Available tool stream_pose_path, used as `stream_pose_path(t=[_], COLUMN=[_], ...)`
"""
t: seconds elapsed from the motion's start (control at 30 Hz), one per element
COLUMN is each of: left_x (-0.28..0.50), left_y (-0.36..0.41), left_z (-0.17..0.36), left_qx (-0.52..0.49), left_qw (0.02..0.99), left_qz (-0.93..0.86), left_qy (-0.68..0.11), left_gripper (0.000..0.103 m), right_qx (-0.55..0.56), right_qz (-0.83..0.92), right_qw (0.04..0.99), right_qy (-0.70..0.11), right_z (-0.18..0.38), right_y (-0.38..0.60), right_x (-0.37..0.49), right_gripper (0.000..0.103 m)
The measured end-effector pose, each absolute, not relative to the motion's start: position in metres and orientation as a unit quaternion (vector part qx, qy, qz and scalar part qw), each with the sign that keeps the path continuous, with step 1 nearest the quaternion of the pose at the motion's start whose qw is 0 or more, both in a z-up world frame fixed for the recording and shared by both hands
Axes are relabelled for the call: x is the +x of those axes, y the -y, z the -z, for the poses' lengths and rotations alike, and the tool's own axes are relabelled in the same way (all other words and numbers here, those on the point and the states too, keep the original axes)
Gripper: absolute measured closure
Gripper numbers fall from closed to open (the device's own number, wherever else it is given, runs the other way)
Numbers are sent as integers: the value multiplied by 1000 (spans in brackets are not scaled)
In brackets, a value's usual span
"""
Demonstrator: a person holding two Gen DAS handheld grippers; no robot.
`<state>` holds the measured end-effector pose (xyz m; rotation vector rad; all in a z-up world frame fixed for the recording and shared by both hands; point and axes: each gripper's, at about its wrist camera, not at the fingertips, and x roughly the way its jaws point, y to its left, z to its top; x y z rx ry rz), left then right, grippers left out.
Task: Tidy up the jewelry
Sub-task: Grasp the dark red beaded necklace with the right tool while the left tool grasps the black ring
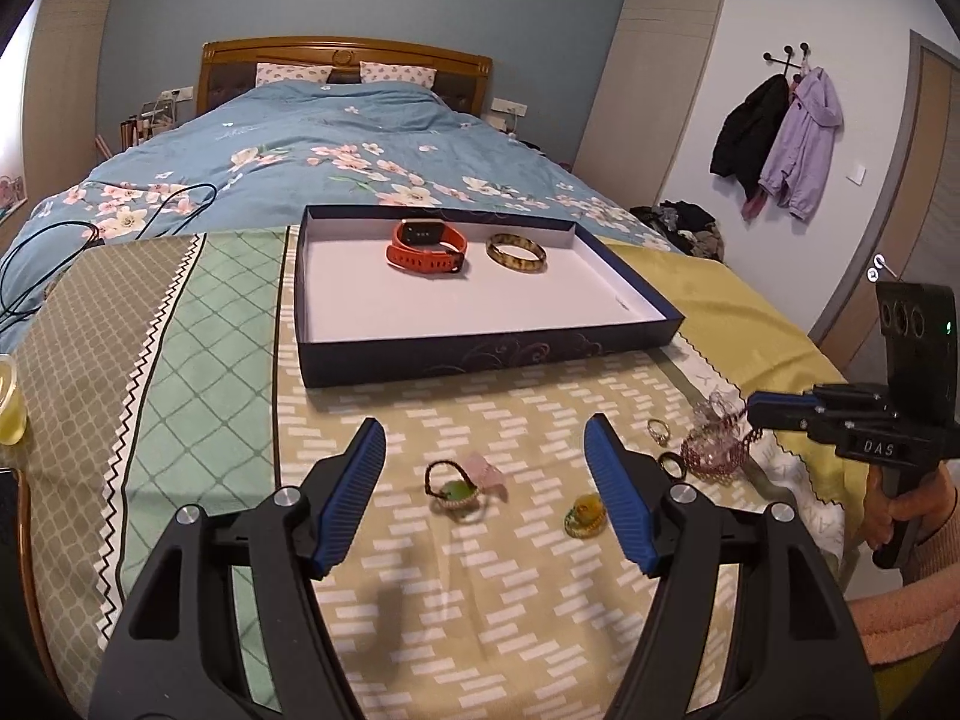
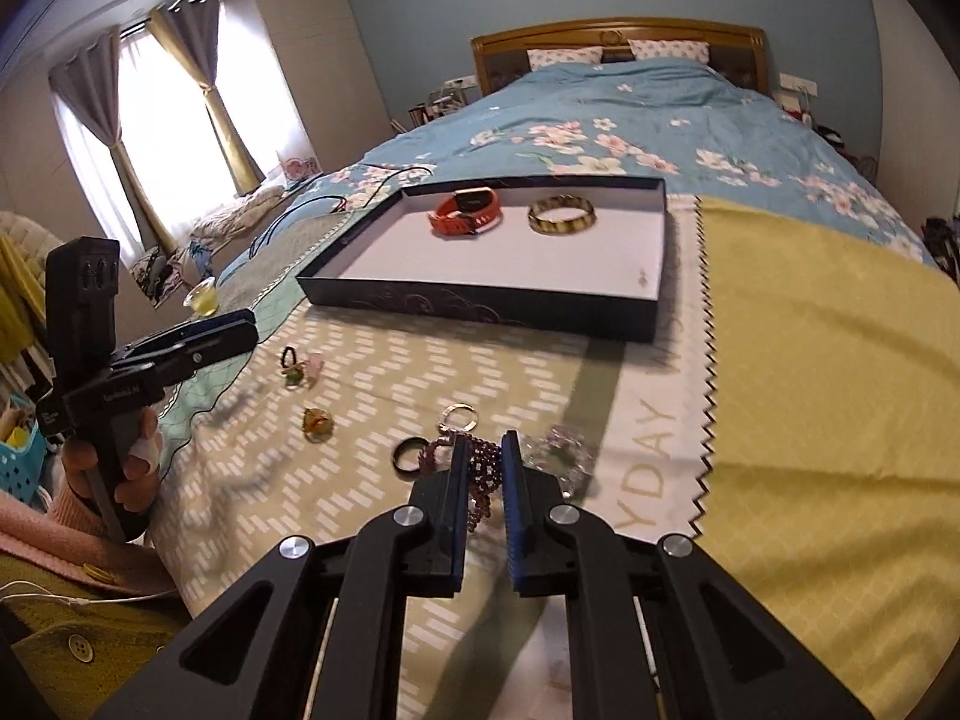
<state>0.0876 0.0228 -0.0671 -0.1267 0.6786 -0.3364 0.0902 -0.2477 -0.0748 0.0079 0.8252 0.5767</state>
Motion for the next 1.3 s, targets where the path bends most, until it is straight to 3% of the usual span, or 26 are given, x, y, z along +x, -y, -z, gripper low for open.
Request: stream_pose_path(t=[1.3], left_x=[84], left_y=[15], left_z=[78], left_qx=[2], left_qw=[910], left_qz=[212], left_qy=[-356], left_gripper=[45], right_qx=[25], right_qz=[-302], right_qw=[889], right_qy=[-344], right_z=[51], right_y=[237], right_x=[96], right_gripper=[94])
